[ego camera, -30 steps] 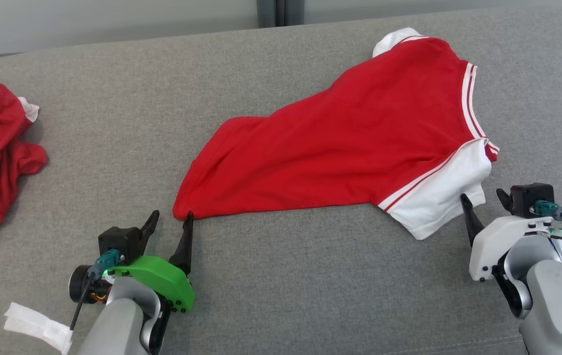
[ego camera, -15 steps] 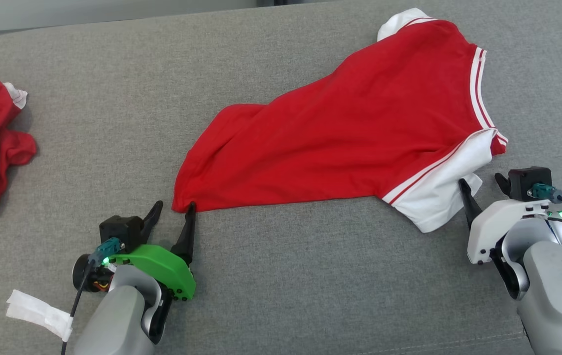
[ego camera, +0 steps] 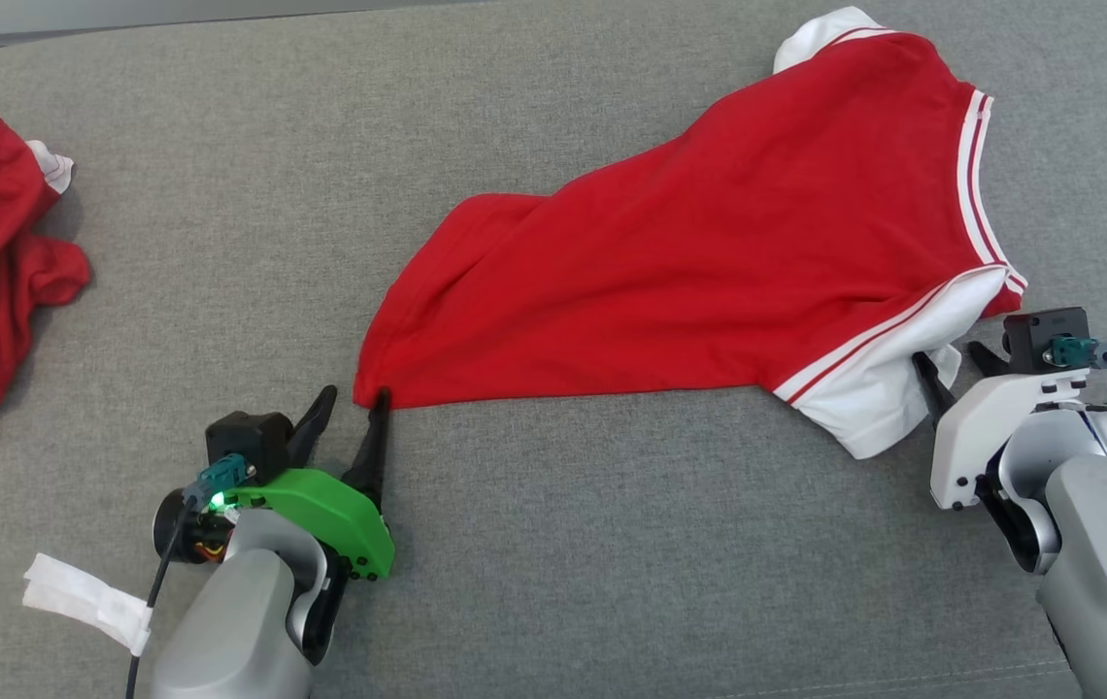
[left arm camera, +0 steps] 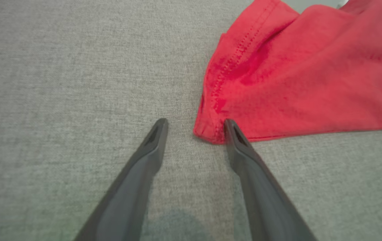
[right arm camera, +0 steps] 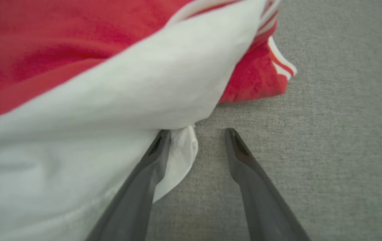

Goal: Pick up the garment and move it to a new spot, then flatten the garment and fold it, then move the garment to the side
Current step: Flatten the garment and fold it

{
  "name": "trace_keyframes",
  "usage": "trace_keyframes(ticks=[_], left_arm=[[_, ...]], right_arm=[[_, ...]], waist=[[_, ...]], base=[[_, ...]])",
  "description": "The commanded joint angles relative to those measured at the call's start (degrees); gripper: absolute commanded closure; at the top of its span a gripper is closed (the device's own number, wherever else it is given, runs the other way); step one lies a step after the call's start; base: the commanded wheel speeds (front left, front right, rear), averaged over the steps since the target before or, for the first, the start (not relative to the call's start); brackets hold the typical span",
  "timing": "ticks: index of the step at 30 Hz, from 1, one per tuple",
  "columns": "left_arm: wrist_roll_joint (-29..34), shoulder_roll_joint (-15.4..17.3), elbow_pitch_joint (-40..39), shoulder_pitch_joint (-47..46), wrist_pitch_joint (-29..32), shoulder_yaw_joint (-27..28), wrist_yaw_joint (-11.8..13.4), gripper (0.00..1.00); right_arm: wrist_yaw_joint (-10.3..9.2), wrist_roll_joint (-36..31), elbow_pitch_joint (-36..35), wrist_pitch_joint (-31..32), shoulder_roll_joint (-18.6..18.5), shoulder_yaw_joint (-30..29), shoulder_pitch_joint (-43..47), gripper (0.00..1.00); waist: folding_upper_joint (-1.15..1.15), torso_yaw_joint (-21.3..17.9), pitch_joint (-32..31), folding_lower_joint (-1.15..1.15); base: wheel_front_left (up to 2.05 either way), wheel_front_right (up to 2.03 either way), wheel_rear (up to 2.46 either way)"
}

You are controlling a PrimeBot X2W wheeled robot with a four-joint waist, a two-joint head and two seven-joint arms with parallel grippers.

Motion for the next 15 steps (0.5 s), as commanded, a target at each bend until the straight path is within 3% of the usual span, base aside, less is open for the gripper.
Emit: trace_keyframes(ticks=[1,2,3,5,6,11,15], left_arm=[[-0.24,0.16,1.72,0.44,1.04,-1.07,0.15,0.35],[-0.52,0.2,1.78,0.12,1.13,-1.49,0.15,0.51],[-0.71,0.19,1.91,-0.23,1.35,-2.17,0.15,0.61],[-1.39,0.16,2.4,-0.91,2.2,-3.33,0.15,0.91],[-1.9,0.14,2.77,-1.16,2.77,-4.12,0.15,1.0],[-6.21,-0.52,2.16,-0.82,3.21,-6.2,0.1,1.0],[-13.83,-0.4,-3.12,1.19,1.59,-5.04,0.1,1.0]], right_arm=[[0.22,0.63,2.04,2.34,0.76,1.67,2.95,0.77],[0.21,0.89,1.97,2.51,0.68,1.95,2.91,0.84],[0.2,1.14,1.87,2.8,0.59,2.34,2.79,0.96],[0.13,1.72,1.78,3.1,0.46,3.13,2.67,1.0],[0.13,2.1,1.67,3.12,0.32,3.43,2.61,1.0],[0.12,3.59,-0.21,1.03,-0.16,2.67,3.45,1.0],[0.13,7.9,-5.72,-1.72,0.8,-0.36,4.3,1.0]], waist=[[0.0,-0.29,0.12,0.0],[0.0,-0.4,0.19,0.0],[0.0,-0.57,0.27,0.0],[0.0,-0.82,0.33,0.0],[0.0,-0.92,0.28,0.0],[0.0,-1.11,-1.0,0.0],[0.0,-1.3,-2.76,0.0]], base=[[0.0,0.0,0.0],[0.0,0.0,0.0],[0.0,0.0,0.0],[0.0,0.0,0.0],[0.0,0.0,0.0],[0.0,0.0,0.0],[0.0,0.0,0.0]])
